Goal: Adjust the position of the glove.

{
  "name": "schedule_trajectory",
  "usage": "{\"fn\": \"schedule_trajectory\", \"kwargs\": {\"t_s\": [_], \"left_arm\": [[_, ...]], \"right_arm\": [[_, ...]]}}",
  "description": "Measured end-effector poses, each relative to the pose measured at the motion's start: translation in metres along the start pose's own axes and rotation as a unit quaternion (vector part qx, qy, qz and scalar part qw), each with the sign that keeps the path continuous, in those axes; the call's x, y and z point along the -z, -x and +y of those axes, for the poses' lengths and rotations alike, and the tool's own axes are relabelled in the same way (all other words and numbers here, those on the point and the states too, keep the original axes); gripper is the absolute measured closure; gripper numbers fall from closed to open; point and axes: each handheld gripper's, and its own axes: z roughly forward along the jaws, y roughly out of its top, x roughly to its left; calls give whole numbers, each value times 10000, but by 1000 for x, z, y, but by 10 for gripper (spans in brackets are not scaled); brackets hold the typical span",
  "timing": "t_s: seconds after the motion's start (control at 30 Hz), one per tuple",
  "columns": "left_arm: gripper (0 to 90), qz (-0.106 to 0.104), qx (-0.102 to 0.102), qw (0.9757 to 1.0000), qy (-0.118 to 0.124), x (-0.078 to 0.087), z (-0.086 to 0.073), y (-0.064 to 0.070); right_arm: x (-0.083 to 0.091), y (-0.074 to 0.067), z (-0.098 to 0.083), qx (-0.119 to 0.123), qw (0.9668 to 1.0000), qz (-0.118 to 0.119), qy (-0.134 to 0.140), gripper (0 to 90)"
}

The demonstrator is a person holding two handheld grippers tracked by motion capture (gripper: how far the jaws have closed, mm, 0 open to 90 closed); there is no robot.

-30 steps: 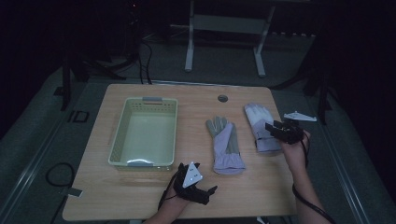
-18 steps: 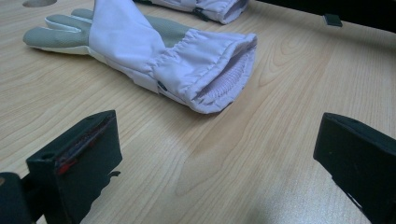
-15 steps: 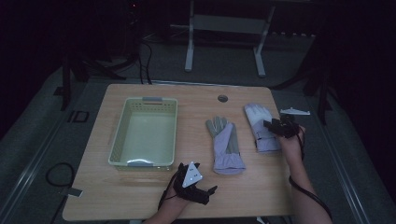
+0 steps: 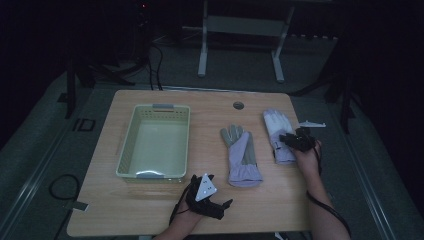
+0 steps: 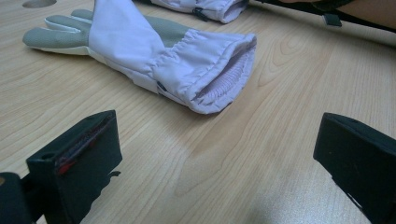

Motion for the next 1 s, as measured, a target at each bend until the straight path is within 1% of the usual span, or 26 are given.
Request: {"fn": "schedule_trajectory", "kwargs": {"t_s": [0.07, 0.13, 0.17, 0.2, 0.23, 0.33, 0.4, 0.47, 0.5, 0.6, 0.67, 0.73, 0.87, 0.93, 0.97, 1.0], "left_arm": [[10, 0, 0, 10000, -3, 0, 0, 0], [10, -3, 5, 10000, -2, 0, 0, 0], [10, -3, 5, 10000, -2, 0, 0, 0], [10, -4, 7, 10000, -4, 0, 0, 0], [10, -2, 7, 10000, -3, 0, 0, 0], [10, -1, 11, 10000, -5, 0, 0, 0], [10, -3, 19, 10000, -5, 0, 0, 0], [10, -5, 29, 10000, -2, 0, 0, -1], [10, -6, 25, 10000, -5, 0, 0, -1], [10, -4, 21, 10000, -2, 0, 0, -1], [10, -3, 21, 10000, -6, 0, 0, 0], [10, 1, 20, 10000, -1, 0, 0, 0], [10, 4, 12, 10000, -7, 0, 0, 0], [10, 6, 19, 10000, -7, 0, 0, 0], [10, 6, 20, 10000, -5, 0, 0, 0], [10, 6, 17, 10000, -6, 0, 0, 0]], "right_arm": [[-1, -1, 0, -11, 10000, -12, -22, 646], [-1, -1, 2, -27, 10000, -11, -85, 683], [-1, -1, 2, -27, 10000, -11, -85, 683], [0, -2, 3, -21, 9999, -18, -112, 706], [0, -4, 4, -33, 9998, -50, -169, 744], [2, -7, 7, -67, 9997, -132, -206, 774], [6, -10, 9, -91, 9996, -203, -157, 784], [11, -12, 9, -46, 9995, -300, -33, 792], [14, -13, 9, -61, 9994, -333, 8, 795], [23, -15, 11, -75, 9993, -339, 115, 799], [32, -17, 13, -113, 9993, -300, 189, 800], [42, -21, 15, -123, 9994, -214, 232, 800], [63, -29, 18, -66, 9996, -46, 279, 801], [75, -33, 19, -31, 9996, 15, 296, 801], [82, -35, 20, 30, 9996, 34, 292, 801], [87, -37, 20, 18, 9995, 54, 314, 801]]}}
